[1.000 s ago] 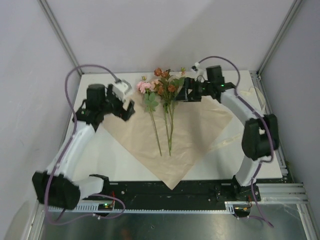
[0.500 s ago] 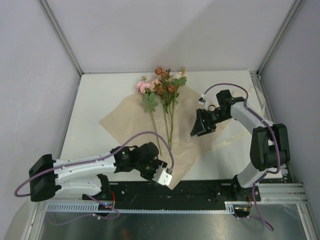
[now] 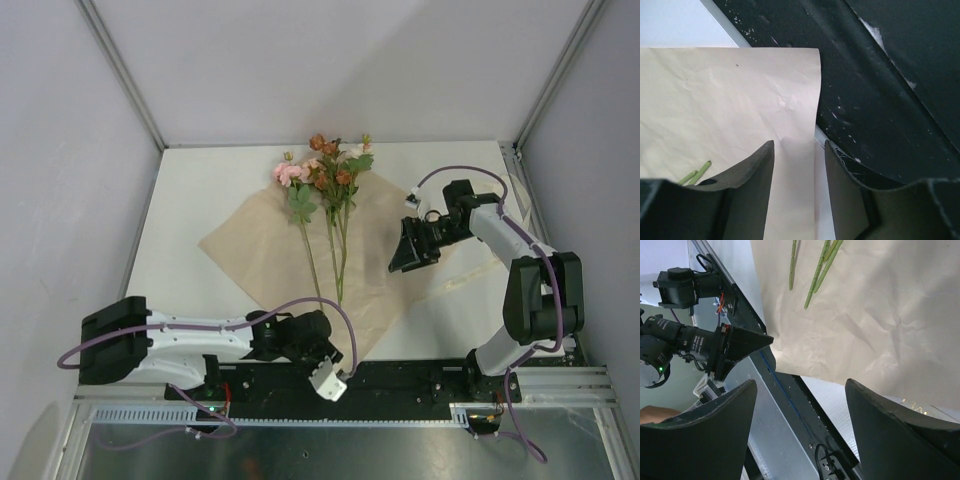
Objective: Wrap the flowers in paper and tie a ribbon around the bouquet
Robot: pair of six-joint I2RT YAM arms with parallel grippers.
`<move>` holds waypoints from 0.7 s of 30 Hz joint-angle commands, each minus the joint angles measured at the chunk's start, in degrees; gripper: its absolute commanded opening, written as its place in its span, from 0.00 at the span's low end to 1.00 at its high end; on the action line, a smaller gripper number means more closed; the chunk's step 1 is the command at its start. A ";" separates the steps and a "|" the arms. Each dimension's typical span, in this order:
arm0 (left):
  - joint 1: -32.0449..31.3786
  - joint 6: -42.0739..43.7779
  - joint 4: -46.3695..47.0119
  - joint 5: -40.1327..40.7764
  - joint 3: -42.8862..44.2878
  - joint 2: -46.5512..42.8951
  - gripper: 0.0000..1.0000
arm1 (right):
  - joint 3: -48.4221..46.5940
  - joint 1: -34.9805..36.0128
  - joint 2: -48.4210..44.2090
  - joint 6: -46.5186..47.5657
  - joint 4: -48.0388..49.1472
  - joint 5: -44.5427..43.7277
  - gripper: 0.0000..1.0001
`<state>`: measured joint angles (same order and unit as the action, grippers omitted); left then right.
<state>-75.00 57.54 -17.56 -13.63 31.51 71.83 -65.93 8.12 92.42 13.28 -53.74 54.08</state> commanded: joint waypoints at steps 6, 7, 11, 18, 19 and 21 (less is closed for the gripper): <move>-0.93 0.04 8.59 1.42 -1.59 0.43 0.29 | 0.01 -0.65 -2.72 1.51 -0.90 0.83 0.75; -0.80 -0.54 8.64 1.50 -1.56 0.20 0.23 | 0.06 -0.65 -2.79 1.72 -0.92 0.84 0.75; 1.25 -3.52 8.64 0.76 -0.81 -1.01 0.05 | 0.02 -0.66 -3.06 2.69 -0.81 0.92 0.75; 9.69 -8.44 5.70 -7.14 1.77 -4.98 0.00 | 0.01 -0.55 -4.01 6.06 -0.15 0.59 0.77; 11.54 -9.92 5.43 -8.45 2.23 -5.18 0.00 | -0.03 -0.42 -3.92 6.63 -0.28 0.72 0.78; 14.95 -12.98 4.91 -11.07 3.47 -5.03 0.00 | -0.11 0.02 -3.19 7.96 -0.86 1.43 0.79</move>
<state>-65.39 51.00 -12.12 -17.67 31.24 68.36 -65.89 7.70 90.72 17.41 -54.13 54.06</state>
